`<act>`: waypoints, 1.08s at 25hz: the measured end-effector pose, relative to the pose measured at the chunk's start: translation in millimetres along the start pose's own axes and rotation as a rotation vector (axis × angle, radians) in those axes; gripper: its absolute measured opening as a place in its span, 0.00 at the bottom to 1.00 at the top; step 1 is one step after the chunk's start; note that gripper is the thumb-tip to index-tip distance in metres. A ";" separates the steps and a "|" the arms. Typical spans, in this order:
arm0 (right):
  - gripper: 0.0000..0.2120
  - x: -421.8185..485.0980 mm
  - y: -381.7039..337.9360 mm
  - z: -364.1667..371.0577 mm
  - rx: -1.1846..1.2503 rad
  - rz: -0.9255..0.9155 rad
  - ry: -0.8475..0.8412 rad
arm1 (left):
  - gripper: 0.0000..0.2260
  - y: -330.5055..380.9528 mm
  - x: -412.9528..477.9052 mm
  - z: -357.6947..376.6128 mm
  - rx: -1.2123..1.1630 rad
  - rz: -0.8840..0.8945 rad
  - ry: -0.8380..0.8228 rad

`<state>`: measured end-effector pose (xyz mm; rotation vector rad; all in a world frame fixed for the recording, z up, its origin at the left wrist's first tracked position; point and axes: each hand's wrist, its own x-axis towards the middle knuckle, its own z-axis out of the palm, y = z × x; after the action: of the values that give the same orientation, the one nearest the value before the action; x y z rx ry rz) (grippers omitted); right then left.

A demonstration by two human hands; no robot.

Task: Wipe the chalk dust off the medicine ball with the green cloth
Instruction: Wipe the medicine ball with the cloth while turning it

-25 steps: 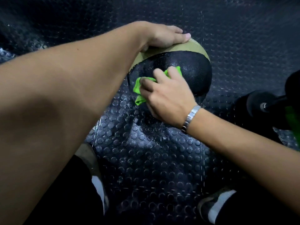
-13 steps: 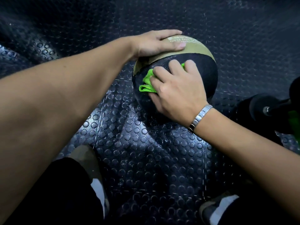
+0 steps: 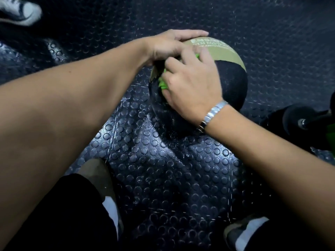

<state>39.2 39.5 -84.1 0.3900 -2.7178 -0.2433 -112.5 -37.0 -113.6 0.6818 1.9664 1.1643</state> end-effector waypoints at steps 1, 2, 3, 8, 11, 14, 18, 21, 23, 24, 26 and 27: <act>0.10 9.9 -10.6 2.8 -0.011 -0.011 -0.002 | 0.28 2.6 -0.4 0.5 0.012 0.004 -0.010; 0.11 14.4 -25.1 4.8 -0.010 -0.064 -0.044 | 0.30 4.3 -0.9 1.5 0.012 0.006 -0.017; 0.11 10.6 -37.6 6.2 0.021 -0.135 -0.103 | 0.31 4.5 -2.1 2.4 0.000 0.010 -0.011; 0.05 -1.7 -30.8 -2.1 0.014 -0.168 -0.169 | 0.29 2.3 -5.0 2.2 -0.021 0.033 -0.008; 0.12 14.3 -54.9 -1.7 0.053 -0.154 -0.312 | 0.29 7.6 -2.9 5.0 -0.024 0.017 -0.003; 0.14 7.4 -56.8 -3.0 0.059 -0.223 -0.406 | 0.29 6.6 -3.0 5.4 -0.036 0.012 -0.021; 0.14 11.1 -43.1 -7.2 0.055 -0.129 -0.294 | 0.27 11.7 -2.6 7.2 0.000 0.020 -0.002; 0.14 26.6 -45.0 -3.0 0.072 -0.040 -0.381 | 0.28 19.3 0.9 8.4 0.049 0.003 -0.031; 0.14 18.7 -43.9 -1.9 0.076 -0.095 -0.376 | 0.28 21.0 3.9 9.3 0.048 -0.008 -0.041; 0.12 9.4 -40.0 -0.1 0.089 -0.136 -0.342 | 0.28 20.8 4.9 9.3 0.038 0.000 -0.039; 0.08 -12.2 -26.5 -2.0 0.089 -0.195 -0.227 | 0.27 19.1 5.0 11.0 0.032 0.010 -0.022; 0.07 -24.6 -17.6 -0.6 0.055 -0.219 -0.159 | 0.28 18.8 4.9 12.5 0.040 0.013 -0.014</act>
<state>65.5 30.2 -95.9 0.7138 -2.8415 -0.2696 -104.0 -18.8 -102.4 0.7221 1.9814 1.1277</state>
